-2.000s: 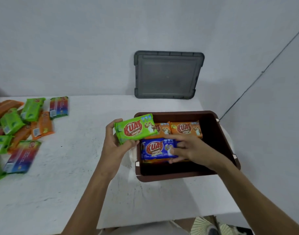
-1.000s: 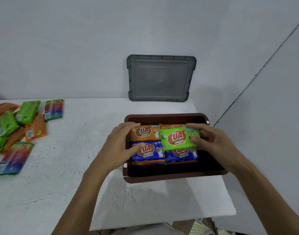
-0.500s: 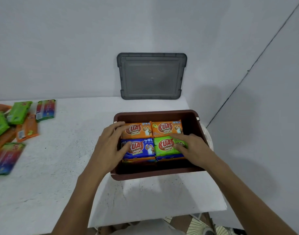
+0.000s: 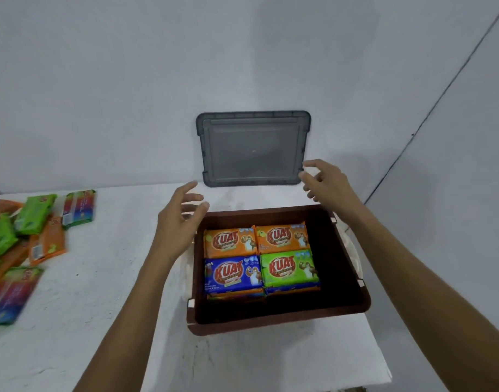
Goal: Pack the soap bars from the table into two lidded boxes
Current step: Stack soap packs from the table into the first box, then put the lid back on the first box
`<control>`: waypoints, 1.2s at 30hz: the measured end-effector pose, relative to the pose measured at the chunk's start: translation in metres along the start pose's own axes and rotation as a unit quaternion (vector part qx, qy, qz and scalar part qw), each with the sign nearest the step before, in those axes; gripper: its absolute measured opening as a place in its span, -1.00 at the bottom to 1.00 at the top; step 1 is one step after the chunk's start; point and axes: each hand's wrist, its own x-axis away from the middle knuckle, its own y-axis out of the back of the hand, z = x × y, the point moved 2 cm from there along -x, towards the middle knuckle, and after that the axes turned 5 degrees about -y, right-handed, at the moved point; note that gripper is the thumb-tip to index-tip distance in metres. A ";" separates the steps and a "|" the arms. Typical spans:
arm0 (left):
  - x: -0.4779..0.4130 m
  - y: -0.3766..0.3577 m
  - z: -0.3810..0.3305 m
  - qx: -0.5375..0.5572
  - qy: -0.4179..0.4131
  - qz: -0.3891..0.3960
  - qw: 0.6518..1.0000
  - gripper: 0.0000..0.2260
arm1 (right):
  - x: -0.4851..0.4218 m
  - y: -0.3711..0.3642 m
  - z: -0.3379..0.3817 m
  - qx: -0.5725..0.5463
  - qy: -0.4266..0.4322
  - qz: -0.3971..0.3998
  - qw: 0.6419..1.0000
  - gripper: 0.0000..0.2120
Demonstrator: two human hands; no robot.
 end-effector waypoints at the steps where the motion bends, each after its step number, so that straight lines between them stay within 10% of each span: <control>1: -0.014 0.000 0.003 0.007 0.017 -0.003 1.000 -0.61 | -0.016 -0.001 -0.001 -0.032 -0.022 0.004 0.999 -0.64; 13: -0.157 -0.033 0.029 0.188 0.269 0.070 0.942 -0.49 | -0.129 -0.017 -0.029 -0.284 -0.291 0.074 0.911 -0.39; 30: -0.050 0.031 -0.021 0.258 0.171 0.031 0.950 -0.40 | -0.033 0.035 -0.019 -0.432 -0.164 0.169 0.870 -0.47; 36: 0.023 0.038 -0.032 0.129 0.112 0.025 0.985 -0.82 | 0.043 0.044 -0.022 -0.249 -0.091 0.152 0.952 -0.83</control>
